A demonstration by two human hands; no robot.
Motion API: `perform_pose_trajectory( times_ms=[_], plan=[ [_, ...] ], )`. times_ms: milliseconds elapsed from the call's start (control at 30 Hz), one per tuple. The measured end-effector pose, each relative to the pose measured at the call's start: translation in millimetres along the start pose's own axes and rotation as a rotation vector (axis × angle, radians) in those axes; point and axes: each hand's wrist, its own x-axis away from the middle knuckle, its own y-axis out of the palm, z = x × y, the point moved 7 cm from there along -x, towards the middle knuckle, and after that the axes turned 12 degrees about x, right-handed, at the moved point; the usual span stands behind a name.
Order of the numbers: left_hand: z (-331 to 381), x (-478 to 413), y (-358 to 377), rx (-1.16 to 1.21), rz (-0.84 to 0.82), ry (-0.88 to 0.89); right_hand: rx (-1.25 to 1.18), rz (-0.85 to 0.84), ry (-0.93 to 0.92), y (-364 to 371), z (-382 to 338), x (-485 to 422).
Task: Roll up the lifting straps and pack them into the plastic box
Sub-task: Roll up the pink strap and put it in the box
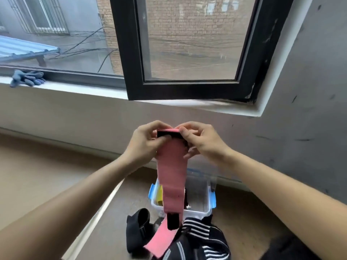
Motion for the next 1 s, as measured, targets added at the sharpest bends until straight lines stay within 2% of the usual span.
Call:
perform_pose_trajectory(
  times_ms=[133,433,600,767,1000],
  plan=[
    [-42,8,11,0.092,-0.017,-0.136,-0.103,-0.027,0.138,11,45,-4],
    [-99,6,17,0.356,-0.004,-0.458,-0.164,-0.081,0.166,15,82,-15],
    [-116,5,25,0.374,-0.104,-0.58,-0.197,-0.083,0.198,17,97,-14],
    [-123,5,30,0.366,-0.118,-0.572,-0.244,-0.06,0.255,17,109,-13],
    [-114,-1,30,0.337,-0.014,-0.402,-0.141,-0.116,0.265,12,107,-12]
  ],
)
